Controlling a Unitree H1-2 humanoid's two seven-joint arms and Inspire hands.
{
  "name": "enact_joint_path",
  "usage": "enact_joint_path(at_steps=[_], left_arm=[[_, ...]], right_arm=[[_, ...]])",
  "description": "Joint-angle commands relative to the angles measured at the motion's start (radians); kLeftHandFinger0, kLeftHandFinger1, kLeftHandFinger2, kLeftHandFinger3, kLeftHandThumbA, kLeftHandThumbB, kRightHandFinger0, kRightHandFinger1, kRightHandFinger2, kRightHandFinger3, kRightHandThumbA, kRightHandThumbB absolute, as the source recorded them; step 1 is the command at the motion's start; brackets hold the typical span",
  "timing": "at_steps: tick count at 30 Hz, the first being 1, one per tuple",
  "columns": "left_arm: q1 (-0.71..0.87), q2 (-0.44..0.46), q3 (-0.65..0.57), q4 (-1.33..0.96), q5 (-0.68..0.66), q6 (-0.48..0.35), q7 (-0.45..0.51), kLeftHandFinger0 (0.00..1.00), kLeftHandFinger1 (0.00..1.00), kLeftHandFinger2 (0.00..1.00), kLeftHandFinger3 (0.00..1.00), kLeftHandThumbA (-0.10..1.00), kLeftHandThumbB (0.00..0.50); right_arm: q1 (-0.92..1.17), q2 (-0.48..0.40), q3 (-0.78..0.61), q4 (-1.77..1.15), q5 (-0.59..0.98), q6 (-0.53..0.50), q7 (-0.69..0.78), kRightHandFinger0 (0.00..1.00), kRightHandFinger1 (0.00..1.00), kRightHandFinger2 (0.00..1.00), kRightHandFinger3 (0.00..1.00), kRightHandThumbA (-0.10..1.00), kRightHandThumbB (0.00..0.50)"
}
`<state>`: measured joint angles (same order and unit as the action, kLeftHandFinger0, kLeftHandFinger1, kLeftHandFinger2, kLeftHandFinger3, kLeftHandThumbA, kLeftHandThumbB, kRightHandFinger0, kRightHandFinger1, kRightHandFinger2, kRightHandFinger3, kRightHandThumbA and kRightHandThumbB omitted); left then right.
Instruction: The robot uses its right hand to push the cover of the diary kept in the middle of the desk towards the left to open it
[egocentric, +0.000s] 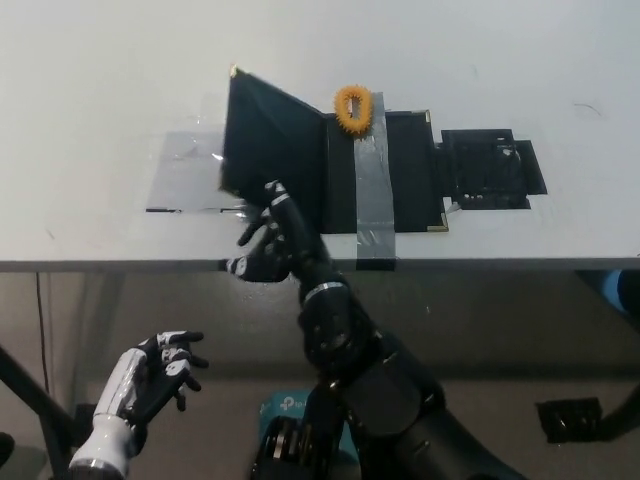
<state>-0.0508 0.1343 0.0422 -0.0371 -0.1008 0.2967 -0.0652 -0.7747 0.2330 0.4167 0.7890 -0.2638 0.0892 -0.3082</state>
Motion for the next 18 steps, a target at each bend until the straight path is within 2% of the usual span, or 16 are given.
enact_joint_path(at_steps=[1, 2, 3, 4, 5, 6, 7, 8, 9, 10, 12, 13, 14, 15, 16, 18], left_arm=[[-0.02, 0.013, -0.01, -0.018, 0.011, 0.007, -0.013, 0.2, 0.3, 0.41, 0.55, 0.37, 0.407], [-0.022, 0.011, -0.011, -0.021, 0.013, 0.015, -0.011, 0.2, 0.3, 0.41, 0.55, 0.35, 0.41], [-0.023, 0.011, -0.011, -0.018, 0.013, 0.014, -0.011, 0.2, 0.3, 0.41, 0.55, 0.35, 0.425], [-0.025, 0.011, -0.011, -0.013, 0.012, 0.01, -0.012, 0.2, 0.3, 0.41, 0.55, 0.36, 0.442], [-0.015, 0.013, -0.01, -0.017, 0.01, 0.009, -0.014, 0.2, 0.31, 0.4, 0.54, 0.37, 0.45], [-0.01, 0.015, -0.009, -0.014, 0.007, 0.006, -0.017, 0.23, 0.33, 0.42, 0.55, 0.35, 0.449], [-0.007, 0.016, -0.007, -0.011, 0.004, 0.004, -0.019, 0.24, 0.35, 0.43, 0.55, 0.35, 0.443], [-0.005, 0.017, -0.007, -0.008, 0.004, -0.001, -0.02, 0.25, 0.35, 0.44, 0.55, 0.35, 0.449], [0.002, 0.015, -0.004, -0.009, 0.004, -0.009, -0.019, 0.24, 0.34, 0.43, 0.55, 0.35, 0.444], [0.007, 0.012, -0.002, -0.012, 0.001, -0.008, -0.017, 0.22, 0.33, 0.43, 0.56, 0.34, 0.446], [0.009, 0.009, 0.0, -0.015, 0.003, -0.007, -0.012, 0.2, 0.31, 0.41, 0.57, 0.34, 0.43], [0.012, 0.008, 0.003, -0.014, 0.002, -0.01, -0.01, 0.2, 0.3, 0.41, 0.56, 0.33, 0.428], [0.012, 0.006, 0.005, -0.015, 0.001, -0.007, -0.009, 0.19, 0.3, 0.4, 0.56, 0.33, 0.429], [0.017, 0.005, 0.005, -0.016, 0.001, -0.009, -0.008, 0.2, 0.3, 0.4, 0.56, 0.33, 0.422], [0.018, 0.003, 0.007, -0.016, -0.002, -0.009, -0.009, 0.2, 0.3, 0.4, 0.54, 0.32, 0.412], [0.018, 0.003, 0.008, -0.014, -0.001, -0.012, -0.01, 0.2, 0.3, 0.4, 0.53, 0.32, 0.407]], right_arm=[[-0.038, 0.008, 0.033, 0.013, -0.083, -0.029, 0.008, 0.0, 0.06, 0.2, 1.0, 1.0, 0.223], [-0.031, -0.003, 0.035, 0.028, -0.087, -0.048, 0.003, 0.0, 0.0, 0.07, 1.0, 1.0, 0.191], [-0.031, -0.007, 0.033, 0.037, -0.088, -0.054, 0.002, 0.0, 0.02, 0.1, 1.0, 1.0, 0.172], [-0.027, -0.017, 0.032, 0.039, -0.093, -0.043, 0.004, 0.03, 0.09, 0.16, 1.0, 1.0, 0.178], [-0.018, -0.014, 0.035, 0.038, -0.096, -0.04, 0.003, 0.02, 0.09, 0.17, 1.0, 1.0, 0.181], [-0.013, -0.023, 0.028, 0.037, -0.094, -0.025, 0.008, 0.0, 0.02, 0.1, 1.0, 1.0, 0.19], [-0.01, -0.028, 0.015, 0.034, -0.082, -0.009, 0.017, 0.09, 0.16, 0.25, 1.0, 1.0, 0.199], [-0.007, -0.031, -0.003, 0.022, -0.066, 0.002, 0.028, 0.3, 0.45, 0.51, 1.0, 1.0, 0.192], [-0.007, -0.035, -0.011, 0.019, -0.058, 0.001, 0.034, 0.51, 0.69, 0.74, 1.0, 1.0, 0.172], [-0.007, -0.036, -0.014, 0.016, -0.059, 0.006, 0.037, 0.61, 0.76, 0.83, 1.0, 1.0, 0.187], [-0.009, -0.042, -0.023, 0.007, -0.06, 0.014, 0.042, 0.57, 0.72, 0.8, 1.0, 1.0, 0.191], [-0.012, -0.048, -0.026, 0.002, -0.065, 0.011, 0.044, 0.44, 0.54, 0.65, 1.0, 1.0, 0.247], [-0.013, -0.055, -0.024, -0.002, -0.072, 0.006, 0.043, 0.43, 0.54, 0.64, 1.0, 1.0, 0.259], [-0.011, -0.059, -0.022, -0.014, -0.077, 0.007, 0.05, 0.52, 0.65, 0.74, 1.0, 1.0, 0.262], [-0.01, -0.063, -0.026, -0.025, -0.072, 0.002, 0.058, 0.56, 0.69, 0.78, 1.0, 1.0, 0.274], [-0.007, -0.069, -0.028, -0.039, -0.073, -0.013, 0.063, 0.48, 0.61, 0.74, 1.0, 1.0, 0.289]])
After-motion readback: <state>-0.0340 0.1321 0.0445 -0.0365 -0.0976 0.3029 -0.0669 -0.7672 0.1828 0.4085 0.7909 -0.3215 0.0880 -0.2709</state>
